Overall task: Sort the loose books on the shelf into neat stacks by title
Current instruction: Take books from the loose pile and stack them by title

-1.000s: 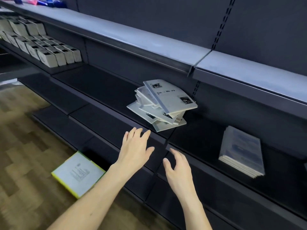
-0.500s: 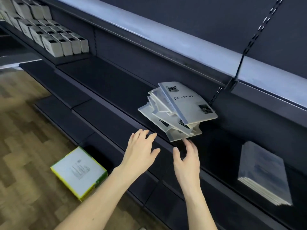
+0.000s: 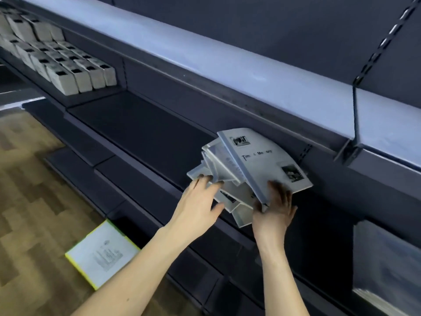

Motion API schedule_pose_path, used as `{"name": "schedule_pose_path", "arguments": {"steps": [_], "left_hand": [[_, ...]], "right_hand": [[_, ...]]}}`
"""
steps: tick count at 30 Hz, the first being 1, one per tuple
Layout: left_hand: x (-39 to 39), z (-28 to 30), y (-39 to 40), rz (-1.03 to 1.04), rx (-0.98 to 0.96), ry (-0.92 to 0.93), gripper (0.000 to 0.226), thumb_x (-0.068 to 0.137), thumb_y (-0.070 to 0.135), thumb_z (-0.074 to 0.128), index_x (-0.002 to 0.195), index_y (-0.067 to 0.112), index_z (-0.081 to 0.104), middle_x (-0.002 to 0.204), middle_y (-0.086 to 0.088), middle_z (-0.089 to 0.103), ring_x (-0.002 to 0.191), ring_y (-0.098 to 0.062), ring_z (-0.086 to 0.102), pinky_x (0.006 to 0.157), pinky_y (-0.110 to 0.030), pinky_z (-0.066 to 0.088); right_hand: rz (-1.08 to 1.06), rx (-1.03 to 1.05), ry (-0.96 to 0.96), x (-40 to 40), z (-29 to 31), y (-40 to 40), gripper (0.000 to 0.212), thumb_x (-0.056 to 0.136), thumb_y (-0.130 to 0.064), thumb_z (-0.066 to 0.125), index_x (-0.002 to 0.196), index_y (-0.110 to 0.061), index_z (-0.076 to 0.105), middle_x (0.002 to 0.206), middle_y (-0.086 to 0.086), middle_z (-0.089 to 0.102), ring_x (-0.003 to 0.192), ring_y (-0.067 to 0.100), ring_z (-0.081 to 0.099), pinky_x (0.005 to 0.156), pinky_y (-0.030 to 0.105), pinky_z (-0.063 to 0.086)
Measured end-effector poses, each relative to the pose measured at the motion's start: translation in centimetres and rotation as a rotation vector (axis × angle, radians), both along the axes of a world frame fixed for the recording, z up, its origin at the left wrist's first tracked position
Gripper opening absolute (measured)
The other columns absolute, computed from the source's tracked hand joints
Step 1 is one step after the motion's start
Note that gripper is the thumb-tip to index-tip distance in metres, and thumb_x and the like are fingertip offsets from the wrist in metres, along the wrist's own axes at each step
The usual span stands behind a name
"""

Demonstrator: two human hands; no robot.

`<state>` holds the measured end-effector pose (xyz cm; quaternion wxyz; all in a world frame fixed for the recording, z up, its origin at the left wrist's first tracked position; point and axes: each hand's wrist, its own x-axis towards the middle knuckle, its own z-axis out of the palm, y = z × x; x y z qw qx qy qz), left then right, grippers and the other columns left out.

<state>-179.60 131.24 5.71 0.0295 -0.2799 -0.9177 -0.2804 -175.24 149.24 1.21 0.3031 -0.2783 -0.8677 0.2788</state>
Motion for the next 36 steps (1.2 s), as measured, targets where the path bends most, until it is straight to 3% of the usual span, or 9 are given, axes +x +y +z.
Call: {"name": "schedule_pose_path", "arguments": {"steps": [5, 10, 15, 21, 24, 28, 30, 34, 36], "left_hand": [[-3.4, 0.4, 2.2, -0.074, 0.069, -0.051, 0.048, 0.095, 0.038, 0.055, 0.141, 0.037, 0.044, 0.140, 0.005, 0.047, 0.130, -0.018, 0.039, 0.105, -0.032, 0.038], [-5.9, 1.1, 2.4, -0.127, 0.118, -0.084, 0.044, 0.099, 0.041, 0.046, 0.142, 0.039, 0.039, 0.110, 0.000, 0.065, 0.101, -0.021, 0.061, 0.080, -0.035, 0.053], [-7.8, 0.8, 1.8, -0.172, 0.040, -0.200, 0.049, 0.100, 0.047, 0.033, 0.148, 0.039, 0.023, 0.077, 0.002, 0.058, 0.070, -0.020, 0.059, 0.052, -0.027, 0.041], [-9.9, 0.6, 1.1, -0.156, 0.405, -0.679, 0.079, 0.094, 0.031, 0.060, 0.153, 0.041, 0.008, 0.105, 0.002, 0.066, 0.078, -0.008, 0.064, 0.062, -0.026, 0.056], [-11.2, 0.7, -0.1, -0.110, 0.405, -0.749, 0.063, 0.100, 0.023, 0.050, 0.152, 0.035, 0.017, 0.098, -0.001, 0.063, 0.069, -0.011, 0.061, 0.051, -0.021, 0.048], [-13.6, 1.0, -2.1, -0.081, 0.262, -0.685, 0.060, 0.102, 0.015, 0.038, 0.154, 0.032, 0.014, 0.105, -0.008, 0.060, 0.066, -0.012, 0.055, 0.048, -0.022, 0.039], [-15.1, 1.5, -3.0, -0.058, 0.188, -0.650, 0.062, 0.100, 0.009, 0.036, 0.154, 0.033, 0.018, 0.119, -0.014, 0.059, 0.058, -0.012, 0.049, 0.044, -0.022, 0.034], [-16.8, 2.0, -4.0, -0.062, 0.100, -0.560, 0.070, 0.092, -0.001, 0.036, 0.151, 0.036, 0.029, 0.111, -0.007, 0.060, 0.060, -0.016, 0.054, 0.044, -0.025, 0.038], [-17.0, 1.7, -4.2, -0.080, 0.072, -0.512, 0.072, 0.090, -0.003, 0.036, 0.151, 0.035, 0.029, 0.118, -0.007, 0.060, 0.067, -0.017, 0.056, 0.049, -0.026, 0.041]], "right_hand": [[-0.028, 0.150, 0.085, -0.3, 0.0, 0.0, 0.045, 0.080, -0.017, 0.080, 0.123, -0.023, 0.068, 0.129, -0.006, 0.066, 0.118, 0.023, 0.062, 0.105, 0.059, 0.041], [-0.129, 0.145, 0.112, -0.8, 1.0, -2.7, 0.041, 0.077, -0.020, 0.083, 0.115, -0.026, 0.073, 0.114, -0.010, 0.073, 0.099, 0.018, 0.069, 0.081, 0.045, 0.056], [-0.222, -0.032, 0.109, -2.3, 1.7, -8.1, 0.052, 0.076, -0.029, 0.082, 0.124, -0.037, 0.065, 0.116, -0.006, 0.070, 0.112, 0.017, 0.061, 0.087, 0.039, 0.056], [-0.151, -0.151, 0.110, -3.0, 1.4, -12.7, 0.088, 0.080, -0.006, 0.075, 0.142, -0.051, 0.032, 0.132, -0.009, 0.057, 0.121, 0.006, 0.054, 0.097, 0.025, 0.050], [-0.137, -0.133, 0.152, -2.8, 0.8, -13.5, 0.080, 0.082, 0.007, 0.063, 0.144, -0.038, 0.040, 0.138, -0.013, 0.052, 0.130, 0.004, 0.048, 0.104, 0.032, 0.048], [-0.391, -0.175, 0.239, -2.4, 0.9, -12.5, 0.061, 0.088, 0.006, 0.052, 0.143, -0.018, 0.046, 0.142, 0.003, 0.047, 0.131, 0.007, 0.039, 0.106, 0.010, 0.030], [-0.453, -0.245, 0.275, -2.3, 1.6, -11.9, 0.053, 0.094, 0.002, 0.047, 0.143, -0.018, 0.046, 0.141, 0.003, 0.047, 0.132, 0.014, 0.043, 0.110, 0.023, 0.035], [-0.419, -0.566, 0.381, -2.9, 2.8, -11.9, 0.033, 0.105, -0.020, 0.040, 0.129, -0.037, 0.054, 0.129, -0.012, 0.058, 0.122, 0.010, 0.054, 0.104, 0.032, 0.047], [-0.397, -0.735, 0.400, -3.2, 3.5, -11.9, 0.028, 0.104, -0.035, 0.042, 0.128, -0.038, 0.056, 0.125, -0.012, 0.062, 0.112, 0.011, 0.062, 0.090, 0.045, 0.058]]}}
